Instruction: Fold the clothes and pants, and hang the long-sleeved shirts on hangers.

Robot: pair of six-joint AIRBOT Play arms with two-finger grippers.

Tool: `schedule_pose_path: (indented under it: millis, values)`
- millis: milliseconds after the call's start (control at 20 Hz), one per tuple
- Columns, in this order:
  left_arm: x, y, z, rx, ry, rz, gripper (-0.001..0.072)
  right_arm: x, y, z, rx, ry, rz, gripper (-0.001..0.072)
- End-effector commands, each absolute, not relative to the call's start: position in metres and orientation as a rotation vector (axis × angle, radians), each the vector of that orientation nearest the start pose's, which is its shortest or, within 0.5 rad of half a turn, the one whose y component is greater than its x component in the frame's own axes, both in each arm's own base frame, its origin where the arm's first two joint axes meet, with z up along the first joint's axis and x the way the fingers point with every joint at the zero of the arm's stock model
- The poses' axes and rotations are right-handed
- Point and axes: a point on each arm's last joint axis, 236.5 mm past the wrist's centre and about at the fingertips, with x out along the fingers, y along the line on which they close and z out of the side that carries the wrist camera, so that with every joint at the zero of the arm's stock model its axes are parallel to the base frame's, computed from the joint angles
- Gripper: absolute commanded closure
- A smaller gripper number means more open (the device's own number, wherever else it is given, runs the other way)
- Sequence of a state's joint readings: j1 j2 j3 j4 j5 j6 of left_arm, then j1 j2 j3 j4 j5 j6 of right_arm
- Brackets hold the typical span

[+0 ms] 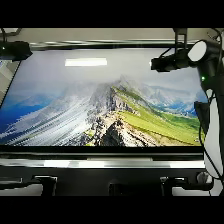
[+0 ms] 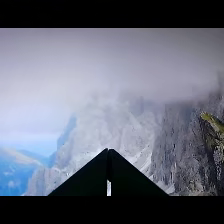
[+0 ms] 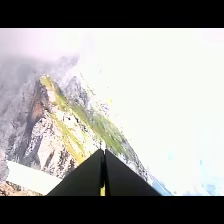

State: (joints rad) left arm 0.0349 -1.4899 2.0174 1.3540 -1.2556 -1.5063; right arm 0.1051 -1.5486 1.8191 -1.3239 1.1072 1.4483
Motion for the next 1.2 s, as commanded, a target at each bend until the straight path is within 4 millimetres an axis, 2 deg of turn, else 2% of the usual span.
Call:
schedule_pose_path:
  millis: [0, 250, 1150]
  values:
    - [0.511, -0.034, 0.256, -0.09, 0.689, -0.18, 0.0683, 0.524, 0.142, 0.172, 0.054, 0.777, 0.371, 0.0674]
    - [0.509, -0.034, 0.254, -0.089, 0.701, -0.18, 0.0679, 0.528, 0.141, 0.183, 0.058, 0.735, 0.367, 0.0673]
    - [0.511, -0.034, 0.253, -0.09, 0.699, -0.179, 0.0679, 0.529, 0.141, 0.184, 0.059, 0.73, 0.366, 0.0673]
